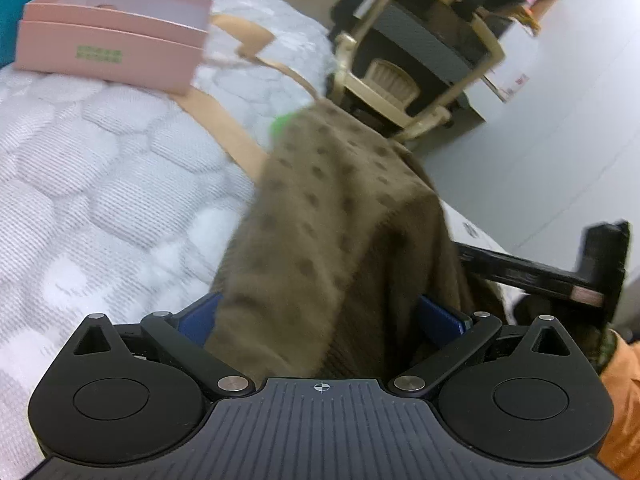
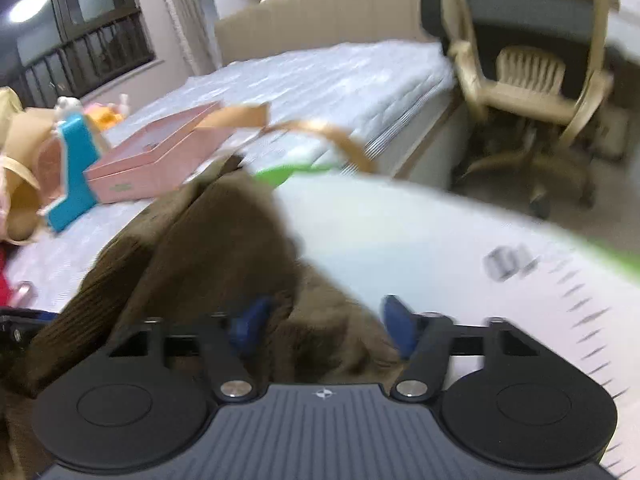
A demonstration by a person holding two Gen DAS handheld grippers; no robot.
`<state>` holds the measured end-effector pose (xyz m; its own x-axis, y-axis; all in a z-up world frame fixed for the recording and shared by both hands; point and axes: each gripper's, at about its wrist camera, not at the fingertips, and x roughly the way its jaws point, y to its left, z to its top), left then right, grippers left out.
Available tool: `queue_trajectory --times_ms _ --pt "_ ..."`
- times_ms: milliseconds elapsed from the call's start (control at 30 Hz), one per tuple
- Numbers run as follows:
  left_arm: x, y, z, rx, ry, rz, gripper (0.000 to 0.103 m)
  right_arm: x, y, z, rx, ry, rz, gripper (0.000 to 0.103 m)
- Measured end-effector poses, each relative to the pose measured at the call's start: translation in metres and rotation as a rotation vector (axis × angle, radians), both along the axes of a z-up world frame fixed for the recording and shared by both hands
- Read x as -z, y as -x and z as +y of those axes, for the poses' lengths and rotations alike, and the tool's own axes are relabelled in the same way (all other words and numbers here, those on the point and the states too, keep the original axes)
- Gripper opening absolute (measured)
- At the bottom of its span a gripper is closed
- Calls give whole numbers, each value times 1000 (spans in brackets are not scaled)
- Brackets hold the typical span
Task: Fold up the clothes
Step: 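Grasp the brown corduroy dress with both grippers and lift it off the mat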
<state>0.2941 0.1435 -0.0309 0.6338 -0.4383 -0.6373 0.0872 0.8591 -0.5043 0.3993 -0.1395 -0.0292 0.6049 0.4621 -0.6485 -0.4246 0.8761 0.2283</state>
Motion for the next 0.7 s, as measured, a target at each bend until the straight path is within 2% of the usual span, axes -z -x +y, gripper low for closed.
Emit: queue_trajectory --times_ms 67,233,367,433,533,600,700 --pt "-6 11 -14 33 -25 -7 103 0 23 3 -61 13 -18 49" --pt "-21 62 -53 109 -40 -11 103 0 111 -18 -217 128 -32 48" --pt "-23 123 -77 239 2 28 103 -8 182 -47 -273 159 11 48" --pt "-25 150 -82 271 -17 31 103 -16 210 -63 -270 178 12 48" --pt "-36 168 -77 199 -70 8 103 -36 242 -81 -201 172 -30 50" --pt "-51 180 -68 117 -109 -55 103 -53 263 -91 -165 140 -70 63" --pt "-73 201 -67 62 -124 -144 103 -63 294 -86 -218 56 -44 76"
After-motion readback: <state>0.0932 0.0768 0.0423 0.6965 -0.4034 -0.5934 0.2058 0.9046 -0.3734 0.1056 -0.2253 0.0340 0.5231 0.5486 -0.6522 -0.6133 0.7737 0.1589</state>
